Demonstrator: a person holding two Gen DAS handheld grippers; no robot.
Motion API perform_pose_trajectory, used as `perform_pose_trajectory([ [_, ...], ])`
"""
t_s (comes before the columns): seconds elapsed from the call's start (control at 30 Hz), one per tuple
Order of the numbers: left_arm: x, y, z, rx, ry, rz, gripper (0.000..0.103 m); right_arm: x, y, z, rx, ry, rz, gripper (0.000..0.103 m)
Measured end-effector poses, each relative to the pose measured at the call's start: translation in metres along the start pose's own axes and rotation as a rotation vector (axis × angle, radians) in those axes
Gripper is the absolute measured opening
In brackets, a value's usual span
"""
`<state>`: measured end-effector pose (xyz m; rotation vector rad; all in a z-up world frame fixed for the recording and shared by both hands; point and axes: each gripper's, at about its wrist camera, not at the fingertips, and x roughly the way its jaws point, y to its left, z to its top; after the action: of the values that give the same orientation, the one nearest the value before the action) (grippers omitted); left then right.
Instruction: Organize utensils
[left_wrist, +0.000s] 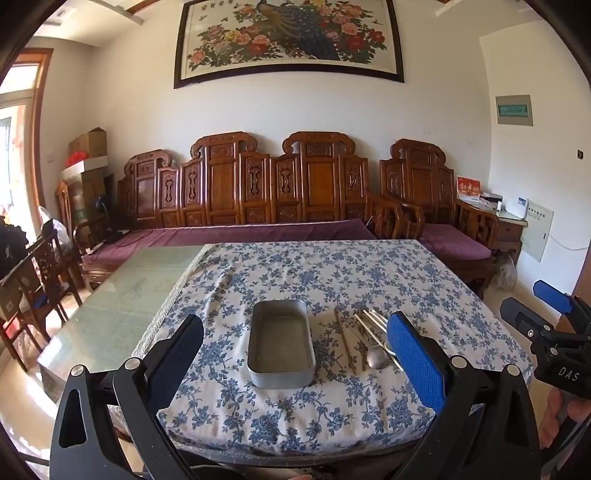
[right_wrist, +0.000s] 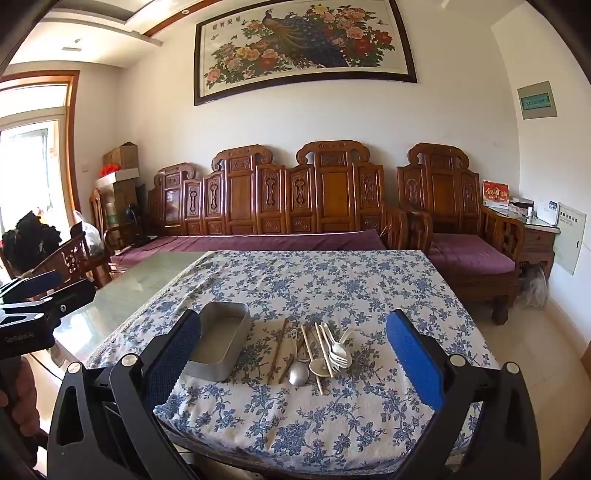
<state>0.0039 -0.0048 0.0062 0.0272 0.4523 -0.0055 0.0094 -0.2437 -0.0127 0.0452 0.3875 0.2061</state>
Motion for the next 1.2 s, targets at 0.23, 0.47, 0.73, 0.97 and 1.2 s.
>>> perform_pose_trajectory([
  [0.23, -0.0065, 0.0050, 0.0032, -0.002, -0.012, -0.009, 0.096, 0.0006, 0.0000, -0.0003, 0.002, 0.004, 0.004, 0.100],
  [0.47, -0.0088, 0.0058, 0.0015, -0.003, -0.019, -0.009, 0.096, -0.0009, 0.0014, 0.0002, 0.003, 0.000, 0.006, 0.100],
  [0.73, -0.0086, 0.0035, 0.0008, -0.002, -0.020, -0.009, 0.096, 0.0001, 0.0009, -0.0007, 0.004, -0.002, 0.006, 0.100],
  [0.97, -0.0084, 0.0032, -0.0007, -0.001, -0.021, -0.008, 0.096, -0.0002, 0.0015, -0.0006, 0.004, -0.001, 0.006, 0.100],
  [1.2, -0.0089, 0.0020, -0.0009, -0.001, -0.021, -0.009, 0.096, -0.0003, 0.0013, -0.0012, 0.005, -0.002, 0.008, 0.100],
])
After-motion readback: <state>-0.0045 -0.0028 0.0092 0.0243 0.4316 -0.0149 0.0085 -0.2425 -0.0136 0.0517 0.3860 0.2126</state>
